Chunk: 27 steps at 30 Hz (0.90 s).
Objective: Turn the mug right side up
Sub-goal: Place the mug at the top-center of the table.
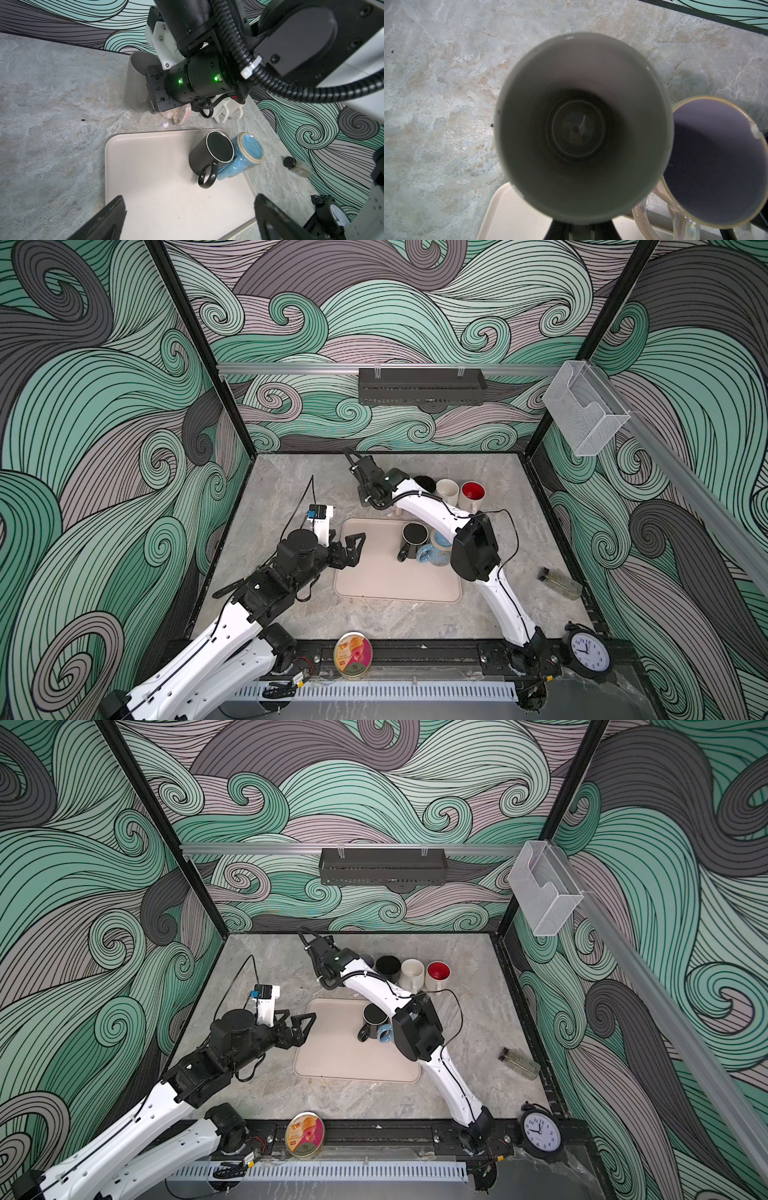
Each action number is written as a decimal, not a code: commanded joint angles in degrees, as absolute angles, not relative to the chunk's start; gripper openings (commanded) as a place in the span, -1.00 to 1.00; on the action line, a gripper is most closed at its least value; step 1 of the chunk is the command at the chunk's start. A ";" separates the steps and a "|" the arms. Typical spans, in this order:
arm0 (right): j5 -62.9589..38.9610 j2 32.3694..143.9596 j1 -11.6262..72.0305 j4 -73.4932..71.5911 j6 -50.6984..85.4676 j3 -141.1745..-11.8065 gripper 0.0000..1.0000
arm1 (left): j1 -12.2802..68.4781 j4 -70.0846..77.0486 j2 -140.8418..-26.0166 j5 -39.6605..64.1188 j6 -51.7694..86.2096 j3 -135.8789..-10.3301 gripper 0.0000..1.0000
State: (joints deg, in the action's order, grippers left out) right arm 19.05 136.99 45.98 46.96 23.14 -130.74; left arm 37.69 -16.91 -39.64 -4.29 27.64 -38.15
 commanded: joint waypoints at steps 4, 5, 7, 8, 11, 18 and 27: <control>20.69 138.16 45.44 44.18 24.60 -133.49 -1.00 | 37.97 -17.22 -39.33 -4.94 27.16 -38.45 0.96; 20.68 138.26 45.44 44.15 24.86 -133.58 -1.00 | 37.97 -17.23 -39.29 -4.94 27.22 -38.36 0.96; 20.57 138.50 45.44 44.16 24.96 -133.76 -1.00 | 37.97 -17.22 -39.17 -4.92 27.27 -38.23 0.96; 20.68 138.50 45.44 44.17 25.12 -133.71 -1.00 | 37.97 -17.28 -39.12 -4.93 27.27 -38.21 0.96; 20.83 138.93 45.35 44.18 25.65 -133.85 -1.00 | 37.97 -17.39 -39.02 -4.92 27.30 -38.23 0.96; 20.48 138.96 45.35 44.23 26.75 -133.35 -1.00 | 37.97 -17.66 -38.44 -4.92 27.25 -38.05 0.97; 21.54 138.61 45.35 45.16 28.02 -132.54 -1.00 | 37.97 -17.57 -38.15 -4.67 27.44 -37.54 0.97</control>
State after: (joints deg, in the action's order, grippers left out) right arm 19.07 140.31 45.63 47.16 26.35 -131.55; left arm 37.69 -16.91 -38.76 -4.29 27.64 -38.09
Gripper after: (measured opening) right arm 0.160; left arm 0.982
